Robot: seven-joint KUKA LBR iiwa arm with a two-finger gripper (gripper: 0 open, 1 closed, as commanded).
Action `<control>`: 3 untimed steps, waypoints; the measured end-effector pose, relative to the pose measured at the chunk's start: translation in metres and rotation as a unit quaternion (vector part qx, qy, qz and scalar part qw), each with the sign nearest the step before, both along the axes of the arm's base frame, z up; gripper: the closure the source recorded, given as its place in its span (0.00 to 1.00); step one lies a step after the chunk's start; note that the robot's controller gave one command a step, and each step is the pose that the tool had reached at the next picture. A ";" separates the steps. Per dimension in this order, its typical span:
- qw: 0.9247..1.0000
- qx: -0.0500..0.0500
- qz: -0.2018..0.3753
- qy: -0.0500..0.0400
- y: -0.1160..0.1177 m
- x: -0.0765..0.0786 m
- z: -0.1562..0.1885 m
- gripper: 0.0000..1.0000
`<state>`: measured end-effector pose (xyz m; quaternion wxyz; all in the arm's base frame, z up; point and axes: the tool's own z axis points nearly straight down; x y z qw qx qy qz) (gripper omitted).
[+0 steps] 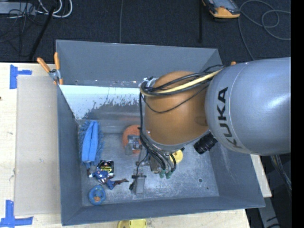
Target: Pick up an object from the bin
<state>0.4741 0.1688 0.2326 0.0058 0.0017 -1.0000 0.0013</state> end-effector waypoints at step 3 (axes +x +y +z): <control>1.000 0.001 -0.029 -0.005 0.051 0.032 -0.073 0.00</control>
Offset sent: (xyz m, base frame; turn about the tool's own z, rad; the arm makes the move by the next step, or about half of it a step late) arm 0.0339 0.0619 -0.1626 0.2368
